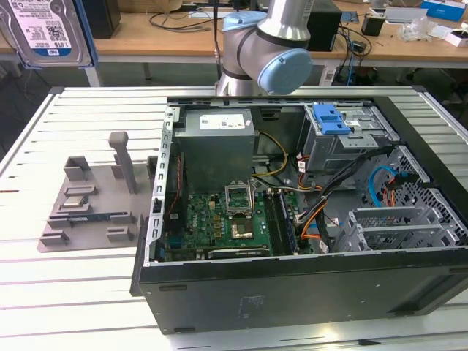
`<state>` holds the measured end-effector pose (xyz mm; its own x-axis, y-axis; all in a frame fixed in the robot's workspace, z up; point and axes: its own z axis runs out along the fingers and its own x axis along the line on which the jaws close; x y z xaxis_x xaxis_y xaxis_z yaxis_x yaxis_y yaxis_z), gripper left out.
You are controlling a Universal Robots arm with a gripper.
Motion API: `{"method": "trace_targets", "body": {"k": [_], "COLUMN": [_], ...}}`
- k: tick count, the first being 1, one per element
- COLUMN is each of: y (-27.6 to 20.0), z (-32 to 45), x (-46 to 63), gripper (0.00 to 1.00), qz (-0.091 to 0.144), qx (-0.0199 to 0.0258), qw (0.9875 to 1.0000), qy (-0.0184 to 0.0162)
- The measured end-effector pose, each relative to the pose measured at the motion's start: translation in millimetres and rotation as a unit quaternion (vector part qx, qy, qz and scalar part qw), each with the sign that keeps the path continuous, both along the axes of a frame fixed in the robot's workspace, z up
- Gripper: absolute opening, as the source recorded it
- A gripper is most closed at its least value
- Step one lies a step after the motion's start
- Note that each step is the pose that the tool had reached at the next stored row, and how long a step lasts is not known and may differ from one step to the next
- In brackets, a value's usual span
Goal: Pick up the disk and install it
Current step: 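Pick up the disk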
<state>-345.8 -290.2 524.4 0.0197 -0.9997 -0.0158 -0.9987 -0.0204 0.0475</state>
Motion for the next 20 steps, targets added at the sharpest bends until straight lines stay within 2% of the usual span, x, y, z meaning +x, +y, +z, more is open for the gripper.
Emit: {"method": "trace_targets", "body": {"k": [10, 14, 18, 20], "y": [0.6, 1.0, 1.0, -0.6], "z": [16.7, 30.4, 30.3, 30.3], "x": [0.0, 0.0, 0.0, 0.7], "gripper": [0.37, 0.37, 0.37, 0.37], "qz": [0.000, 0.000, 0.000, 0.000], "qx": [0.0000, 0.0000, 0.0004, 0.0004], "qw": [1.0000, 1.0000, 1.0000, 1.0000], "qy": [0.0000, 0.0001, 0.0000, 0.0000]}}
